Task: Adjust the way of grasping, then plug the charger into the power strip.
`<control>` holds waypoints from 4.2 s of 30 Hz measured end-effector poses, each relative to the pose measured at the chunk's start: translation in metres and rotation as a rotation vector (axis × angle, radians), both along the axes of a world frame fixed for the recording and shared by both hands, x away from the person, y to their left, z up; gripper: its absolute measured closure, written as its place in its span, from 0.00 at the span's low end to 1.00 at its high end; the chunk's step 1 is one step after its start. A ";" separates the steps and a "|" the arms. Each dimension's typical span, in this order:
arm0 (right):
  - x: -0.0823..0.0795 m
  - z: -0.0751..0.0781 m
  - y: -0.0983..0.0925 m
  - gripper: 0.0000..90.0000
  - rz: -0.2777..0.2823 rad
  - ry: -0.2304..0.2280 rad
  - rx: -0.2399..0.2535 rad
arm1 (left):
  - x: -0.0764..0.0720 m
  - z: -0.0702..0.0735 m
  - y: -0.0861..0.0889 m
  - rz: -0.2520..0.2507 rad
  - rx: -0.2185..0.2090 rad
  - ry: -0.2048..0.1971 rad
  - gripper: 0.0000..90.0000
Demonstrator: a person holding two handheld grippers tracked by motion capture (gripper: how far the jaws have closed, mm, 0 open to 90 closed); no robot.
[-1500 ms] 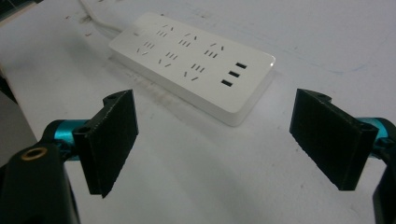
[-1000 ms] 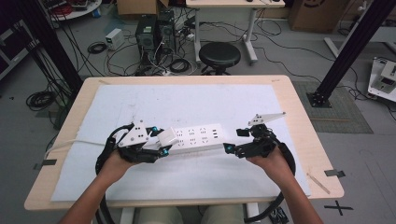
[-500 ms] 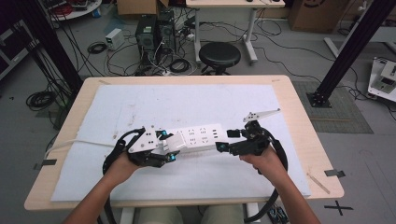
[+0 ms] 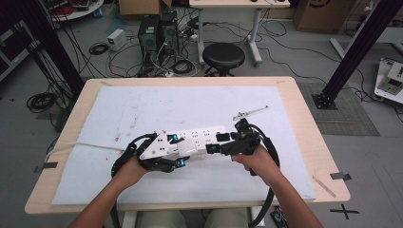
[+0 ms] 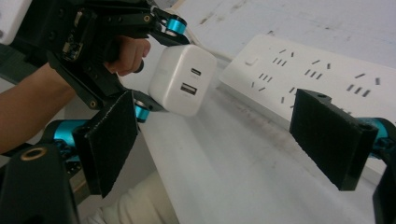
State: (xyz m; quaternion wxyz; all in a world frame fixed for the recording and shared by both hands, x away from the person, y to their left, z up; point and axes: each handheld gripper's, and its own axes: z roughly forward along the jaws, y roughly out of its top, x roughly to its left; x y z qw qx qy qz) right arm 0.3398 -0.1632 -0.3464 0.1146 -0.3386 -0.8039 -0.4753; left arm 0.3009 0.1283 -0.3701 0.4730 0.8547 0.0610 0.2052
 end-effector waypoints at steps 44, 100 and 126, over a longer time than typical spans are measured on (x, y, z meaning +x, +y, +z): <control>0.019 -0.024 0.032 0.48 0.118 0.313 0.052 | 0.000 0.004 -0.025 -0.096 -0.010 -0.054 0.47; 0.003 -0.005 -0.041 0.70 -0.104 -0.252 -0.369 | 0.015 -0.020 0.070 0.512 -0.289 0.149 0.26; 0.019 0.012 -0.067 0.70 -0.072 -0.244 -0.469 | 0.010 -0.022 0.096 0.565 -0.334 0.173 0.25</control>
